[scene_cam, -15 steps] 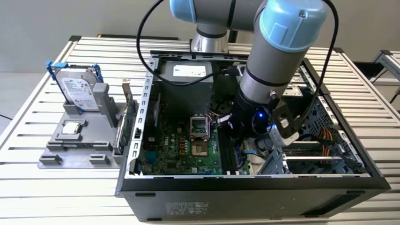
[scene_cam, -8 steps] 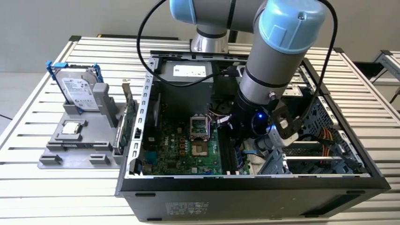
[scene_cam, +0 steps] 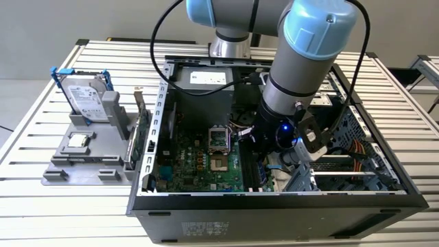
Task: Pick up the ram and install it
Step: 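Insert the ram into the slot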
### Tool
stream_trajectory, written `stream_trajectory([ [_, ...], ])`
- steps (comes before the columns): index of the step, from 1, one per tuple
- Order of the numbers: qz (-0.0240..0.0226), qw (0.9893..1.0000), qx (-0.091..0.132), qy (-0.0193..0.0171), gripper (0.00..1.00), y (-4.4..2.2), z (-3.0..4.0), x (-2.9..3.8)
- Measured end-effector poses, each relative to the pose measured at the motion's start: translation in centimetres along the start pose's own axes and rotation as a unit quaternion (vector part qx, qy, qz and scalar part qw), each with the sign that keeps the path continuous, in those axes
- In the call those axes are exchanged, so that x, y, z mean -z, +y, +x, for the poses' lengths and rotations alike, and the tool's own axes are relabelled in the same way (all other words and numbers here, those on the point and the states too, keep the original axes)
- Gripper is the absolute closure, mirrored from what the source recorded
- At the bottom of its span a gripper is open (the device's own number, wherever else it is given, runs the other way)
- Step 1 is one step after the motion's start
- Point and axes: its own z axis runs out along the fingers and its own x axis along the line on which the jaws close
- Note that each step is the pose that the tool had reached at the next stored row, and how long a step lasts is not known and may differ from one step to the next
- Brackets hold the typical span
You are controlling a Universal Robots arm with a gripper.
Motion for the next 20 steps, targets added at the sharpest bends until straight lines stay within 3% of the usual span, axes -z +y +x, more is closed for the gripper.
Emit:
stream_trajectory([
  [20, 0.0016, 1.0, -0.004, 0.0, 1.0, 0.02, 0.31, 0.03],
])
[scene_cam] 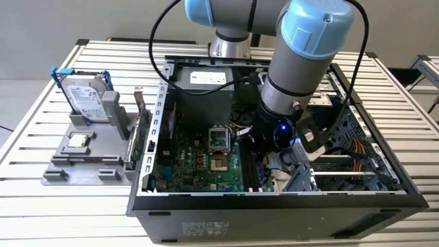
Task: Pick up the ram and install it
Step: 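Insert the ram into the slot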
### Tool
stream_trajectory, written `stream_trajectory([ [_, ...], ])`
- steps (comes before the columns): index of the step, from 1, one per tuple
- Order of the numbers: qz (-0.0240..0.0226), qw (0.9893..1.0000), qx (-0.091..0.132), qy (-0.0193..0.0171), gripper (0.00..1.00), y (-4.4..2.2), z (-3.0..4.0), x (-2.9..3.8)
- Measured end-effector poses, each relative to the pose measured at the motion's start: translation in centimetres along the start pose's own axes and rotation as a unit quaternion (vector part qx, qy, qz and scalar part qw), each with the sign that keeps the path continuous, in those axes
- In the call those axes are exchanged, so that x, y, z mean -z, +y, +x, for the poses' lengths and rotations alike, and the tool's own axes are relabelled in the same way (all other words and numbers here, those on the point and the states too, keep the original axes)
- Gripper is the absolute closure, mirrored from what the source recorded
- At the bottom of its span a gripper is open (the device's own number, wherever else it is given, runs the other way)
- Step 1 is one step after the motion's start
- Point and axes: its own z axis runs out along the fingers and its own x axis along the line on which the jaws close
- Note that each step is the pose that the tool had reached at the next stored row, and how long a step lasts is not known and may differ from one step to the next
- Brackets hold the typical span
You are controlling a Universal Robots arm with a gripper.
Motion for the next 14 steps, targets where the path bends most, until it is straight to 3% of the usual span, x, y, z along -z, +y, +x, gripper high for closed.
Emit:
stream_trajectory([
  [14, 0.0028, 1.0, 0.0, -0.0003, 1.0, 0.08, 0.02, 0.16],
])
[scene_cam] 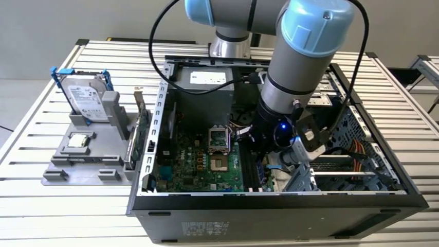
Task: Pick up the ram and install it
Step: 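Insert the ram into the slot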
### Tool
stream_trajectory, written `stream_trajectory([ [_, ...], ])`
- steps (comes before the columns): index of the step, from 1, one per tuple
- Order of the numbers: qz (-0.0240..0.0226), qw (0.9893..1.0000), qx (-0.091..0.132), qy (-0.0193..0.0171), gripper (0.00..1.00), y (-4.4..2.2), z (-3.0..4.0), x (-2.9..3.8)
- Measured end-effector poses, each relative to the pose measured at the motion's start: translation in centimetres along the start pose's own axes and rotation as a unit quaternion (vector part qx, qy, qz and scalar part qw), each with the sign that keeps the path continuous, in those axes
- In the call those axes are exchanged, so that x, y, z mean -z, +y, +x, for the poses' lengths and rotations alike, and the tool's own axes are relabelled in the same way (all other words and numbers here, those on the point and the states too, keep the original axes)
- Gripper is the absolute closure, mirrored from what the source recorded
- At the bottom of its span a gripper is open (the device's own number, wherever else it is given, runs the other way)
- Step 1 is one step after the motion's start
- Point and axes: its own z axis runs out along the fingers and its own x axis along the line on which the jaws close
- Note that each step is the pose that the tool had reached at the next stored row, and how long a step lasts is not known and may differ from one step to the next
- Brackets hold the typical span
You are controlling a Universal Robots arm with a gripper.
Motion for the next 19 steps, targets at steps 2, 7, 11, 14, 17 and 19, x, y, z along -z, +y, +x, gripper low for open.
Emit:
stream_trajectory([
  [2, -0.0001, 1.0, 0.0, -0.0002, 1.0, 0.03, 0.05, -0.01],
  [7, -0.0001, 1.0, -0.005, -0.0017, 1.0, 0.04, 0.22, -0.02],
  [11, -0.0003, 0.9999, -0.011, -0.0027, 1.0, 0.04, 0.24, -0.06],
  [14, -0.0004, 0.9999, -0.013, -0.003, 1.0, 0.04, 0.23, -0.18],
  [17, -0.0006, 0.9999, -0.013, -0.003, 1.0, 0.04, 0.23, -0.35],
  [19, -0.0006, 0.9999, -0.014, -0.003, 1.0, 0.04, 0.23, -0.45],
])
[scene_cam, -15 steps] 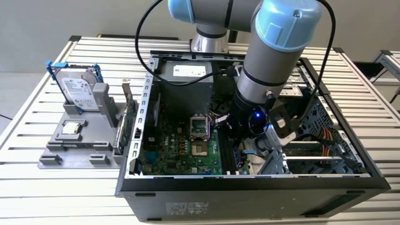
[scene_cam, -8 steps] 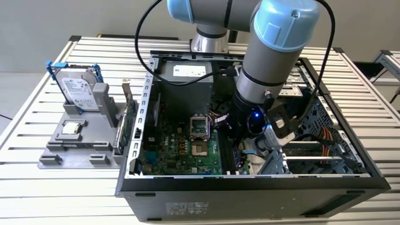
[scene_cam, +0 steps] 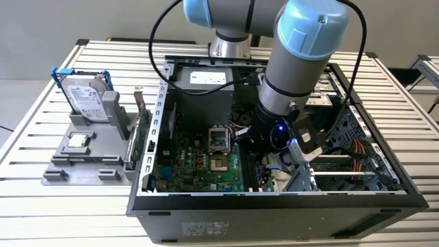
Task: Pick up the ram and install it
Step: 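Insert the ram into the slot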
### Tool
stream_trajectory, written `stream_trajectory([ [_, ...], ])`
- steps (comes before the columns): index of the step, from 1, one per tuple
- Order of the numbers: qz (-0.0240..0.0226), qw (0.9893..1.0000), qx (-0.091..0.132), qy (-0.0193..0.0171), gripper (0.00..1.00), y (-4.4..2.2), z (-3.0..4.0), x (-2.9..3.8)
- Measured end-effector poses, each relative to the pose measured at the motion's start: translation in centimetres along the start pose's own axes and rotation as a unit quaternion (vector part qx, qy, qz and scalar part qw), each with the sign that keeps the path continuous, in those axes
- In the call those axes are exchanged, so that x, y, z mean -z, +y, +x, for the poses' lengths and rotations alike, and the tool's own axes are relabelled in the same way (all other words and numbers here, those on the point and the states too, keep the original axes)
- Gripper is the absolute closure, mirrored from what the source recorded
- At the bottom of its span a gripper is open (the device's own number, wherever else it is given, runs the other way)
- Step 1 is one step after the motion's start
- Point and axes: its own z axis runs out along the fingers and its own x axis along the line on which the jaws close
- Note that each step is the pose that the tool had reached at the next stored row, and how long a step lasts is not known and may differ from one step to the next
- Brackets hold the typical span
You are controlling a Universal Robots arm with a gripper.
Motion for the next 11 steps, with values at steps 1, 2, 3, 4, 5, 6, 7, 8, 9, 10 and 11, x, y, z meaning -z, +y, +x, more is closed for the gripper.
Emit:
stream_trajectory([
  [1, 0.0, 1.0, 0.0, 0.0, 1.0, 0.0, 0.0, -0.04],
  [2, 0.0, 1.0, 0.0, 0.0, 1.0, 0.0, 0.0, -0.09],
  [3, -0.0001, 1.0, 0.0, 0.0, 1.0, 0.0, 0.0, -0.14],
  [4, -0.0001, 1.0, 0.0, 0.0, 1.0, 0.0, 0.0, -0.16],
  [5, 0.0, 1.0, 0.0, 0.0, 1.0, 0.0, 0.0, -0.17],
  [6, -0.0001, 1.0, 0.0, 0.0, 1.0, 0.01, -0.01, -0.24],
  [7, -0.0001, 1.0, 0.0, 0.0, 1.0, 0.0, 0.0, -0.26],
  [8, -0.0001, 1.0, 0.0, 0.0, 1.0, 0.0, 0.0, -0.25],
  [9, -0.0001, 1.0, 0.0, 0.0, 1.0, 0.0, 0.0, -0.25],
  [10, -0.0001, 1.0, 0.0, 0.0, 1.0, 0.0, 0.0, -0.25],
  [11, -0.0001, 1.0, 0.0, 0.0, 1.0, 0.0, 0.0, -0.25],
])
